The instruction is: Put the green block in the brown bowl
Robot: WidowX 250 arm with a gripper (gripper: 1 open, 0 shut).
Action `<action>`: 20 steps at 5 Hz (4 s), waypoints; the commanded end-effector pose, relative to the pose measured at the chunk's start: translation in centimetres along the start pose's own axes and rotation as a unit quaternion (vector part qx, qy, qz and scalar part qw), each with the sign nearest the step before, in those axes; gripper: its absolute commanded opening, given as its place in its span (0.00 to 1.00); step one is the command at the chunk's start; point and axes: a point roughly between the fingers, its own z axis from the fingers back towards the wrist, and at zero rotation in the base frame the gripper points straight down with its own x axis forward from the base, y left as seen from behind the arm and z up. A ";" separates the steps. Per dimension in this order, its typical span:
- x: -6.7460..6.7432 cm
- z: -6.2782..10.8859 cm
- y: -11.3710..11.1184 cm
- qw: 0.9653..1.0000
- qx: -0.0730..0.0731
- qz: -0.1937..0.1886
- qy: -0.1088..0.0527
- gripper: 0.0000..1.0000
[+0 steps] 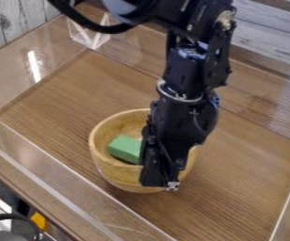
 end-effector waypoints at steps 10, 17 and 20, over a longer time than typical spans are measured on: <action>2.0 -0.4 -0.4 0.995 0.064 0.054 -0.046 1.00; 3.1 -1.1 1.3 0.983 0.115 0.115 -0.080 1.00; 2.2 3.3 2.5 0.974 0.131 0.156 -0.097 1.00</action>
